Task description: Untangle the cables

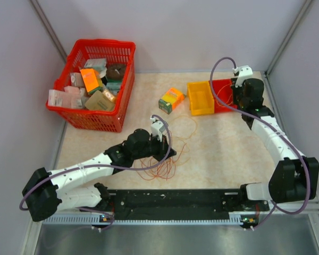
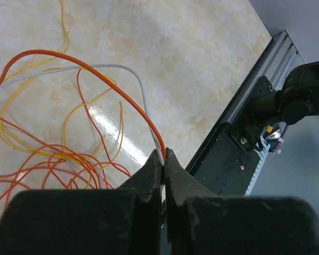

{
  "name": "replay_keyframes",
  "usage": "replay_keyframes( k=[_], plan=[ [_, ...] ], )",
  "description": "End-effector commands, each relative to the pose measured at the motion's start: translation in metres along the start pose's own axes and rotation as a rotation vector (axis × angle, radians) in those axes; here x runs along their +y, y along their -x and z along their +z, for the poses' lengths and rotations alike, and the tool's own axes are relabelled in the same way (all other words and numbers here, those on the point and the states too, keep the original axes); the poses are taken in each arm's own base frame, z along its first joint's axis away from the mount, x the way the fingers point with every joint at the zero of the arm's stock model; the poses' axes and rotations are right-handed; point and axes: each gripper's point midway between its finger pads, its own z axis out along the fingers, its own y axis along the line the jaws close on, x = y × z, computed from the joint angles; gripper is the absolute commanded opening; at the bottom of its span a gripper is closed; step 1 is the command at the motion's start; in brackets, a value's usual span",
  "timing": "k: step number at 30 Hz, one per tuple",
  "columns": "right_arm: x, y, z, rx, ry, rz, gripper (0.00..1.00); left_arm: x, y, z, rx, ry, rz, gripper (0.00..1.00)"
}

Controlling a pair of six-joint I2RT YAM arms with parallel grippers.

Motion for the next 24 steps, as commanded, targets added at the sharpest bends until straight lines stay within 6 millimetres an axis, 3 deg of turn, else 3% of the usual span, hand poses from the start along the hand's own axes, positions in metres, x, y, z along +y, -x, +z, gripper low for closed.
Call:
replay_keyframes(
  k=[1, 4, 12, 20, 24],
  plan=[
    [-0.026, 0.008, -0.02, 0.016, -0.151, 0.004, 0.0, -0.016, 0.024, -0.004, -0.077, -0.056, 0.014, 0.0],
    [-0.023, 0.006, -0.014, 0.017, -0.132, -0.023, 0.0, -0.016, 0.023, -0.003, -0.072, -0.056, 0.014, 0.0],
    [0.018, -0.008, 0.026, 0.059, 0.022, -0.028, 0.0, -0.014, 0.024, -0.005, -0.078, -0.042, 0.018, 0.0],
    [0.057, 0.004, 0.073, 0.096, 0.16, 0.215, 0.0, -0.014, 0.025, -0.006, -0.08, -0.042, 0.018, 0.0],
    [0.052, 0.007, 0.091, 0.111, 0.163, 0.395, 0.0, -0.015, 0.027, -0.007, -0.085, -0.043, 0.016, 0.0]
  ],
)
